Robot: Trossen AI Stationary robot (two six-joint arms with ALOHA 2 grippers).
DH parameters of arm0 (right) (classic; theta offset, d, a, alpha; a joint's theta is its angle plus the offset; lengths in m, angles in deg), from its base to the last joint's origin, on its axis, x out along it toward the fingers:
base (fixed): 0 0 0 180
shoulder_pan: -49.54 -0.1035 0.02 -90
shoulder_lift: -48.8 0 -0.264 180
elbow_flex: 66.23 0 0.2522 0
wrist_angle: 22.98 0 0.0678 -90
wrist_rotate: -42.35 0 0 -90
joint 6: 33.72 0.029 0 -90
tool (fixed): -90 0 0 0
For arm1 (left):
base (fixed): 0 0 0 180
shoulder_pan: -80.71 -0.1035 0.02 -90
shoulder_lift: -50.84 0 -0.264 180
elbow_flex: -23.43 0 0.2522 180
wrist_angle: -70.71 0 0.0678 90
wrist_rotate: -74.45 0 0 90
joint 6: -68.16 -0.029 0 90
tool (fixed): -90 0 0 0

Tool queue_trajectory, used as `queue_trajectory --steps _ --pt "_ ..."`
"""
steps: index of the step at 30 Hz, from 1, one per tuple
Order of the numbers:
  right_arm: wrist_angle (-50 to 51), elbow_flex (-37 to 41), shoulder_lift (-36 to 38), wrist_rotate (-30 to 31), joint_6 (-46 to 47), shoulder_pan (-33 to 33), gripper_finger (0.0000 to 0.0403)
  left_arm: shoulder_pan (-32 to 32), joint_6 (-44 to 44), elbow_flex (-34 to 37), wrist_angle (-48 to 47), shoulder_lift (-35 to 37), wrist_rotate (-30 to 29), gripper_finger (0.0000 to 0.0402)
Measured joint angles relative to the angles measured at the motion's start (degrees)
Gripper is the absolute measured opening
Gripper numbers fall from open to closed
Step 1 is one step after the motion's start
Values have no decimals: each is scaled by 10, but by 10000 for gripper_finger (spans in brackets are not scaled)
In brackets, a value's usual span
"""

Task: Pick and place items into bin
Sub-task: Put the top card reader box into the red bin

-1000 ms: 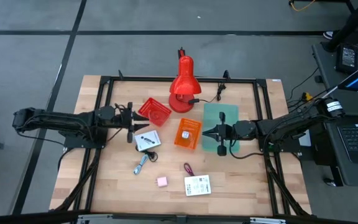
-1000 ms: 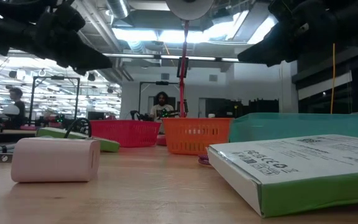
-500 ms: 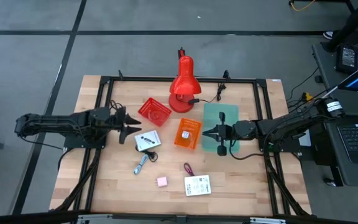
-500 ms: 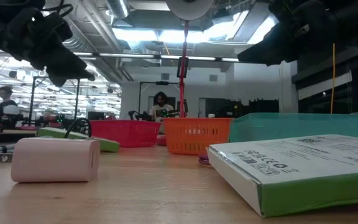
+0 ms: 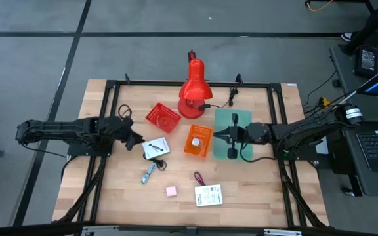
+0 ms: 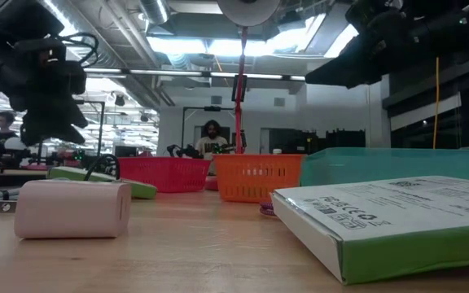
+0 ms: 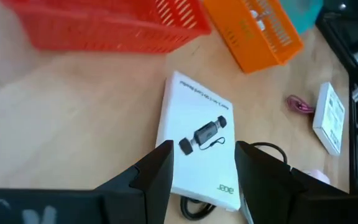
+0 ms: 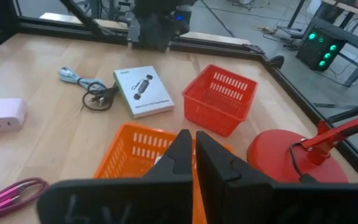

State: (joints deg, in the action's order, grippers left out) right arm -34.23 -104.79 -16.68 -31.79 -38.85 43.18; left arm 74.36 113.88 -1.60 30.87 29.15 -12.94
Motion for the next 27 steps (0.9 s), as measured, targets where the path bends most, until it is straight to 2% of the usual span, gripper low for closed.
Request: queue_trajectory --steps 9,27 --pt "-10 0 0 0 -1 9 5 0 101 23 -21 -28 -5 167" --pt "-10 0 0 0 -6 9 5 0 152 24 22 -98 4 167"
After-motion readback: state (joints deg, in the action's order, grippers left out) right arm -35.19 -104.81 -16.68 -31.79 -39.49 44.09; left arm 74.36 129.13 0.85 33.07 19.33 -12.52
